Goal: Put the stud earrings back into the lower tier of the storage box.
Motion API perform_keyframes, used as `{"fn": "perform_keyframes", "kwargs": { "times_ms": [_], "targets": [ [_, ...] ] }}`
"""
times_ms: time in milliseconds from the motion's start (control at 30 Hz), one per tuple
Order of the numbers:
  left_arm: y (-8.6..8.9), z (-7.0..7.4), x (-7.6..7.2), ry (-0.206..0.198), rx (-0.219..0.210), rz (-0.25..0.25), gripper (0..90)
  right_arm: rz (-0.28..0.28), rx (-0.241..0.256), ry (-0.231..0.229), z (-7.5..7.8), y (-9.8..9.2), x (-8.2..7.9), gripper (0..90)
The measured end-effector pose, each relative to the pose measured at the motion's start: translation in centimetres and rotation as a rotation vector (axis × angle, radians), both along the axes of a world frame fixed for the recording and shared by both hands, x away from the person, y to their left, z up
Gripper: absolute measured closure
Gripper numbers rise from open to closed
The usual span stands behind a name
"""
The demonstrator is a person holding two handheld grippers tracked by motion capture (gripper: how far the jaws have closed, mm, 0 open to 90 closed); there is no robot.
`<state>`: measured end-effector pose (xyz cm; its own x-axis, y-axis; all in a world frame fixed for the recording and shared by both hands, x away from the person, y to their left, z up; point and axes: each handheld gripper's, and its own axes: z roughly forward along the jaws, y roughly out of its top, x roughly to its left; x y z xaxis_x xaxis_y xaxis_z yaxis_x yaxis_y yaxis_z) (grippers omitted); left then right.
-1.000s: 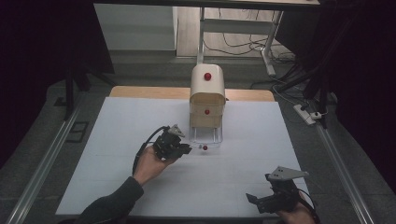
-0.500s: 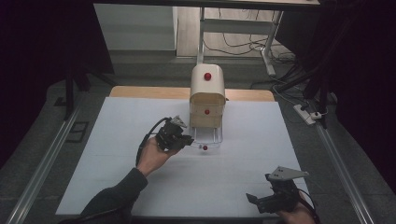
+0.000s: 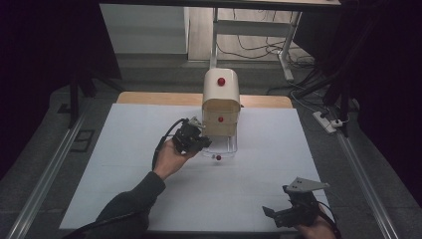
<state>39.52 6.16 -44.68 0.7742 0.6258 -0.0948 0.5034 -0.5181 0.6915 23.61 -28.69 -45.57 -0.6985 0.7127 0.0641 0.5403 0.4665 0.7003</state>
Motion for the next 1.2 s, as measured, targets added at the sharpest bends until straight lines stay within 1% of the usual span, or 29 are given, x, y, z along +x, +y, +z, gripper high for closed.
{"fn": "perform_keyframes", "kwargs": {
  "times_ms": [200,400,500,633,767,833,933,1067,1200],
  "targets": [
    [-0.6,-0.1,1.0,-0.014,-0.014,-0.002,79.5,0.000,0.000,0.000,0.0,0.0,0.0,0.0],
    [-1.1,-0.8,1.9,-0.021,-0.012,-0.004,79.4,0.002,0.000,-0.002,0.0,0.0,0.0,0.0],
    [-1.4,-1.3,2.3,-0.024,-0.001,-0.006,79.4,0.002,0.000,-0.001,0.0,-0.1,0.0,0.0],
    [-1.7,-2.1,2.5,-0.011,0.004,-0.005,79.2,0.002,0.000,-0.001,0.0,-0.1,0.0,0.0],
    [-2.0,-2.8,2.6,-0.004,0.027,-0.009,78.7,0.005,-0.001,-0.001,0.0,-0.1,0.0,0.0],
    [-2.1,-3.1,2.5,-0.005,0.047,-0.009,78.1,0.006,-0.001,-0.001,0.0,0.0,0.0,0.0],
    [-2.1,-3.1,2.5,-0.011,0.052,-0.007,73.5,0.006,-0.004,0.000,0.0,0.0,0.0,0.0],
    [-1.9,-2.9,2.4,-0.010,0.045,-0.002,67.0,0.005,-0.004,0.001,0.0,0.0,0.0,0.0],
    [-1.8,-2.7,2.3,0.006,0.031,-0.011,63.8,0.007,-0.006,-0.001,0.0,0.0,0.0,0.0]
  ]
}}
